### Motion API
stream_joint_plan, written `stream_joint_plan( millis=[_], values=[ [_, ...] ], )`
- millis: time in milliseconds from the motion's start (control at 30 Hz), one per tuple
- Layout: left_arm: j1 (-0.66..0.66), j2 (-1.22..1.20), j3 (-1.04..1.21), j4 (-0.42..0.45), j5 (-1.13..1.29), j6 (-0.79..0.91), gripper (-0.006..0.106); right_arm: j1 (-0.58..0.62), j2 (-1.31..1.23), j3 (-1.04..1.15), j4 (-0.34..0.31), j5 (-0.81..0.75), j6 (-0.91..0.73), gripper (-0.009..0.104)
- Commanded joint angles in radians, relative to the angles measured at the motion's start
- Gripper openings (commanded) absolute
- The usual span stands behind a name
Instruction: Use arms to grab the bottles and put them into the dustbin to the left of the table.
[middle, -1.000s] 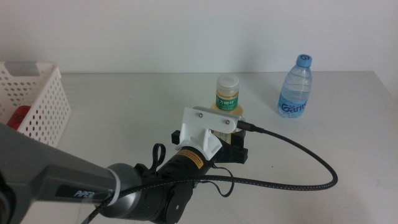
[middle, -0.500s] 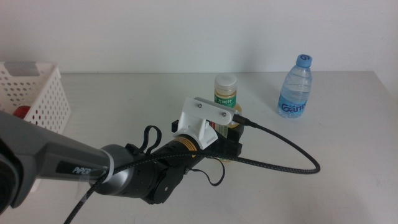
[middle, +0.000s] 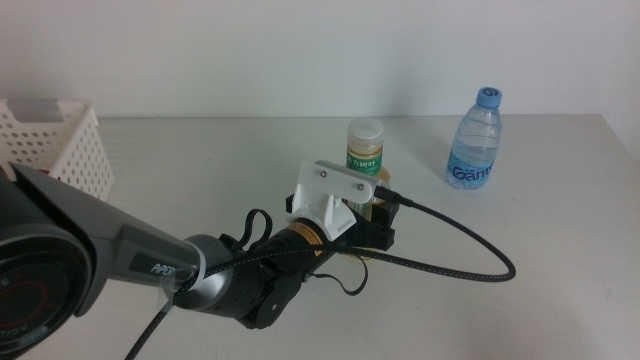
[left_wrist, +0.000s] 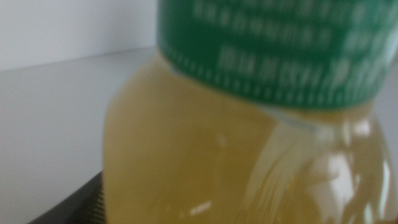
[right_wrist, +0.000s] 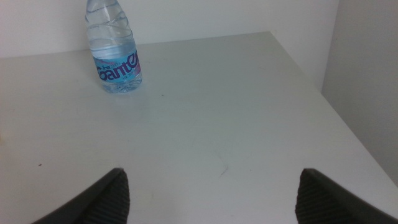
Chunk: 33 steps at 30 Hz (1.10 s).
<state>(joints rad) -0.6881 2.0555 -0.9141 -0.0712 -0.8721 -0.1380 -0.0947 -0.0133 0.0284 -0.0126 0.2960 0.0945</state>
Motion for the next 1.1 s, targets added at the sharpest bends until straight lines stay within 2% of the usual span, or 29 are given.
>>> stream_joint_plan(
  millis=[0,100,233,433,467,733,933,1067],
  values=[
    [0.003,-0.054,-0.040,-0.001,-0.082,-0.015,0.093,-0.001,-0.021,-0.010,-0.012,-0.077,-0.005,0.093],
    [0.003,-0.054,-0.049,-0.004,-0.065,-0.026,0.089,-0.001,-0.021,-0.010,-0.012,-0.077,-0.005,0.093],
    [0.003,-0.054,-0.049,-0.013,-0.067,-0.026,0.070,-0.001,-0.021,-0.010,-0.012,-0.077,-0.005,0.093],
    [0.001,-0.054,-0.044,0.000,-0.075,-0.025,0.024,-0.001,-0.021,-0.010,-0.012,-0.077,-0.005,0.093],
    [0.001,-0.062,-0.032,0.000,-0.054,-0.038,0.000,-0.001,-0.021,-0.010,-0.012,-0.077,-0.005,0.093],
    [0.011,-0.222,-0.046,0.024,0.362,-0.040,-0.002,-0.001,-0.021,-0.010,-0.012,-0.077,-0.005,0.093],
    [0.048,-0.353,-0.127,0.144,0.727,-0.049,-0.002,-0.001,-0.021,-0.010,-0.012,-0.077,-0.005,0.093],
    [0.054,-0.423,-0.226,0.138,0.990,-0.048,-0.002,-0.001,-0.021,-0.010,-0.012,-0.077,-0.005,0.093]
  ],
)
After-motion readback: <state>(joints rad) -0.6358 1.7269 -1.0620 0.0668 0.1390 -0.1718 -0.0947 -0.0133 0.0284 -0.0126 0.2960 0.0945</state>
